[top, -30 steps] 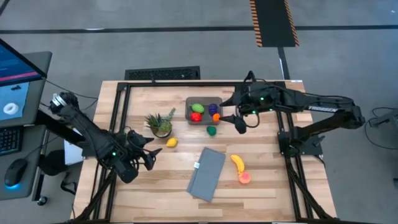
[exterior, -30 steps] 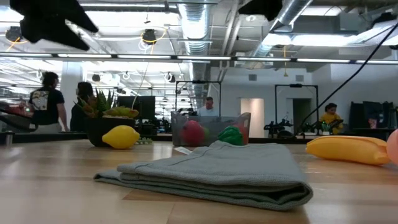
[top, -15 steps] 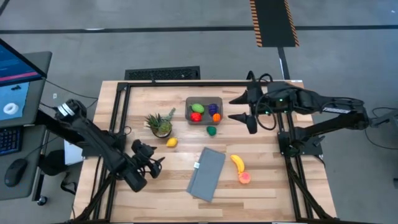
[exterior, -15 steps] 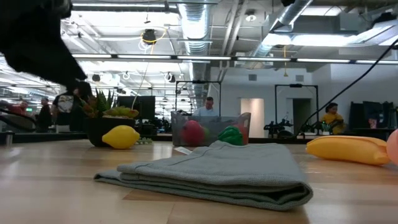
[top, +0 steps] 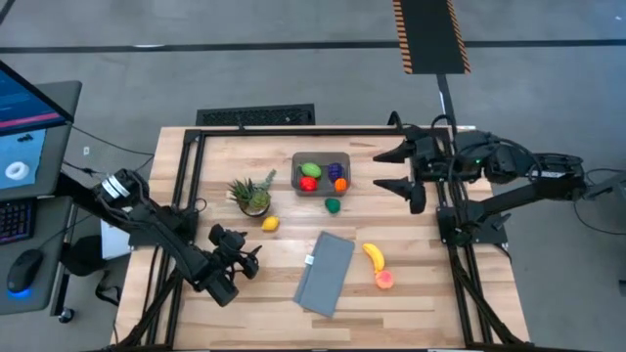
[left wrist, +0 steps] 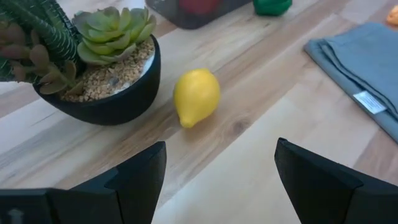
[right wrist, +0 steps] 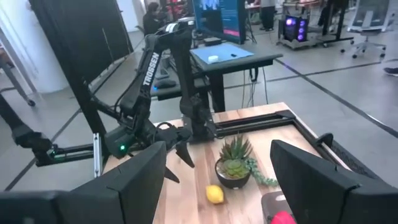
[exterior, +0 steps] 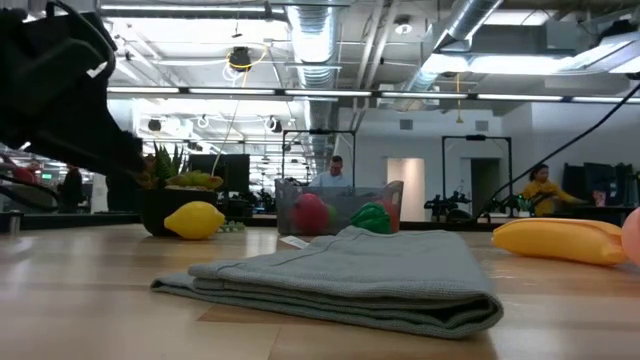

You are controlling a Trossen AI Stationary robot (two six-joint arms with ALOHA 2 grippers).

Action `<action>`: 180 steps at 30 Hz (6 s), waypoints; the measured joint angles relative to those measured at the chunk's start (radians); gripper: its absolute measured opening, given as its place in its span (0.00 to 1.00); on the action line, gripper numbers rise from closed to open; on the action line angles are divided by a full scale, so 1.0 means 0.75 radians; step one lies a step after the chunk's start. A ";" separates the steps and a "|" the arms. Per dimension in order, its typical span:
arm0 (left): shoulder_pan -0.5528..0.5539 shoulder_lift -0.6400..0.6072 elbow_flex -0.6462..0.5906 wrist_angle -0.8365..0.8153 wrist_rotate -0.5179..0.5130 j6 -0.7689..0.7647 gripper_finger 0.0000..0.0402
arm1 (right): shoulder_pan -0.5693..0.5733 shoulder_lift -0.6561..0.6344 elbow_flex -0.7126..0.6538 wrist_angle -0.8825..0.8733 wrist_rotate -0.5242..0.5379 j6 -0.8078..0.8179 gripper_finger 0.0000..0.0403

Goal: Pick and placing Produce into tupperware
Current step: Put the lemon into the black bin

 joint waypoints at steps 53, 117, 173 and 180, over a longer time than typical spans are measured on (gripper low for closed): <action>0.285 0.087 -0.187 0.554 0.035 0.419 0.72 | 0.069 0.004 0.000 -0.091 0.128 0.030 0.77; 0.573 0.087 -0.187 0.889 0.276 0.883 0.72 | 0.070 0.005 0.000 -0.133 0.124 0.030 0.77; 0.600 0.081 -0.008 0.993 0.399 1.266 0.53 | 0.070 0.005 0.000 -0.133 0.125 0.029 0.77; 0.653 0.081 0.055 0.993 0.417 1.401 0.53 | 0.070 0.005 0.000 -0.133 0.124 0.031 0.77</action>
